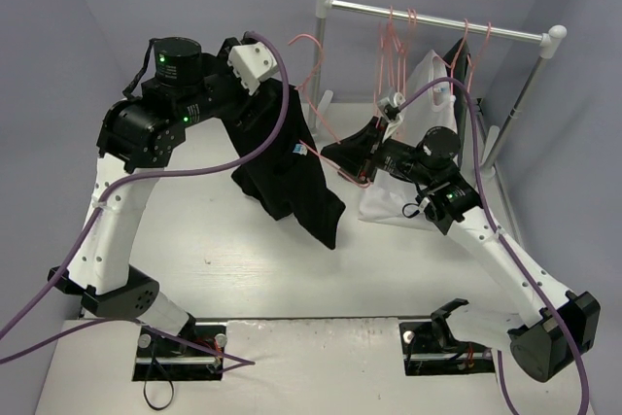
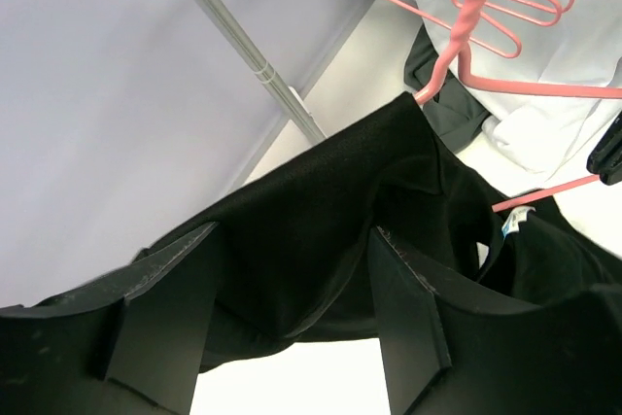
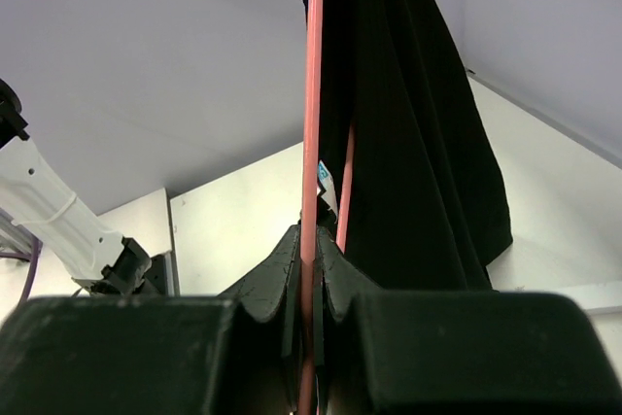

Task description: Place the t-shirt on the hanger

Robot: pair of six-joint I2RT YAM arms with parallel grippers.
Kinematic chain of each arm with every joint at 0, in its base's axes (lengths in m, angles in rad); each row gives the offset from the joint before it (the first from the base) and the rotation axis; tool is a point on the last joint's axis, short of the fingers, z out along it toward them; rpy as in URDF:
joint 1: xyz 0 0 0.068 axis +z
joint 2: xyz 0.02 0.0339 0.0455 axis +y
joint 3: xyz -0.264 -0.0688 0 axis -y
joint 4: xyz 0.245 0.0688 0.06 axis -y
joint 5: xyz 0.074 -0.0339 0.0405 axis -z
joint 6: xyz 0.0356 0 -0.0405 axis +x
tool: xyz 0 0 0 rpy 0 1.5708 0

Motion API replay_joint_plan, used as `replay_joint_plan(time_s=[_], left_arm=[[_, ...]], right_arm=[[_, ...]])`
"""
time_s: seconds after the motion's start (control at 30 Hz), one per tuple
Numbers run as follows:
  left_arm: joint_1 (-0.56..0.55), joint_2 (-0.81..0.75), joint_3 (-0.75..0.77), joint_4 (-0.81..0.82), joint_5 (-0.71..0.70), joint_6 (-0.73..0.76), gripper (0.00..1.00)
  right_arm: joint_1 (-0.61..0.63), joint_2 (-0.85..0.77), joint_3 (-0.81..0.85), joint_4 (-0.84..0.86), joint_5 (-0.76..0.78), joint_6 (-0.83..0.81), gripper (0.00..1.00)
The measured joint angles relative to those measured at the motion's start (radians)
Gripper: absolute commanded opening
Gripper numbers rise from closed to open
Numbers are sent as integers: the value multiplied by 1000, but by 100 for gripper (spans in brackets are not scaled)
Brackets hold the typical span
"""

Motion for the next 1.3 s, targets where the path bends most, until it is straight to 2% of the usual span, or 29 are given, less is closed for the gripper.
replay_joint_plan(time_s=[0.83, 1.17, 1.23, 1.27, 1.3], left_arm=[[0, 35, 24, 2, 34, 150, 59], [0, 28, -78, 8, 99, 204, 58], [0, 26, -98, 6, 111, 216, 52], [0, 25, -108, 5, 115, 221, 46], [0, 23, -117, 5, 119, 223, 36]], right_arm=[[0, 3, -3, 0, -74, 11, 0], [0, 24, -3, -3, -126, 20, 0], [0, 35, -3, -3, -140, 22, 0], [0, 39, -3, -4, -147, 23, 0], [0, 41, -3, -5, -154, 23, 0]])
